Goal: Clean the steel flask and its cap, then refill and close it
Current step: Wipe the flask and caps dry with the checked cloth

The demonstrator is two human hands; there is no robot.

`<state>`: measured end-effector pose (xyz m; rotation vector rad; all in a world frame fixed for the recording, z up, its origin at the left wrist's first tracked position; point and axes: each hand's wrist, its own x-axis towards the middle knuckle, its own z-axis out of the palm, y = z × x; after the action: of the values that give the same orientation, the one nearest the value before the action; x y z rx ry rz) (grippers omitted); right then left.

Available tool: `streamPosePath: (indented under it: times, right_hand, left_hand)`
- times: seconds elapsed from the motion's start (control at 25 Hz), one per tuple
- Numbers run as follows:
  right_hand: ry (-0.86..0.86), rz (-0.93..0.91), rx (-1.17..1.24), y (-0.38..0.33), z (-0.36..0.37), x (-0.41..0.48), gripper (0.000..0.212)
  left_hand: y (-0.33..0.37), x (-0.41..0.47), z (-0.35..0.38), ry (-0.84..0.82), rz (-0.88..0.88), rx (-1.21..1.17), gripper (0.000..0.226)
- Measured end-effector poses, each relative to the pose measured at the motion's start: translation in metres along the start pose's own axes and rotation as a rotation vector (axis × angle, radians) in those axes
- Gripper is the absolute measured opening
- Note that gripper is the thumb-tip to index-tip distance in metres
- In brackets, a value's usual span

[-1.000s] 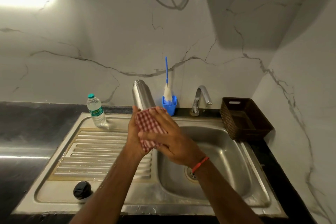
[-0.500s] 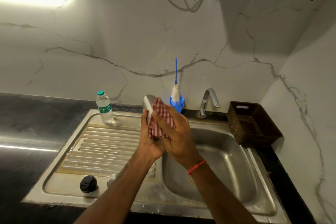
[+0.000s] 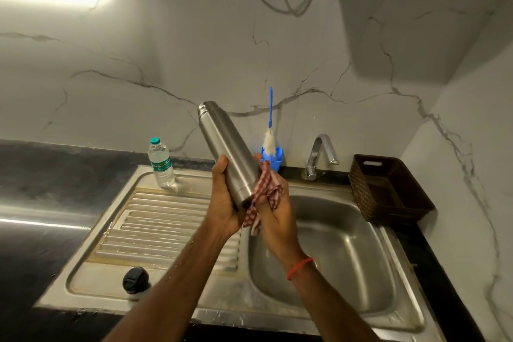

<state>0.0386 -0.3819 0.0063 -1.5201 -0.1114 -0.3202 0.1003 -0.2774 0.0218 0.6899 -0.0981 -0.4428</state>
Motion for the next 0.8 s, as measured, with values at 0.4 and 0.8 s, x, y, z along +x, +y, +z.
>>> streamPosePath:
  times: [0.4,0.8]
  right_hand:
    - [0.003,0.714,0.6,-0.035,-0.027,0.008,0.045]
    - [0.107,0.284,0.308,-0.035,-0.046,0.02,0.047]
  left_hand:
    - [0.001,0.0,0.002,0.231,0.238,0.283,0.081]
    - [0.003,-0.01,-0.015,0.293,0.051,0.465,0.087]
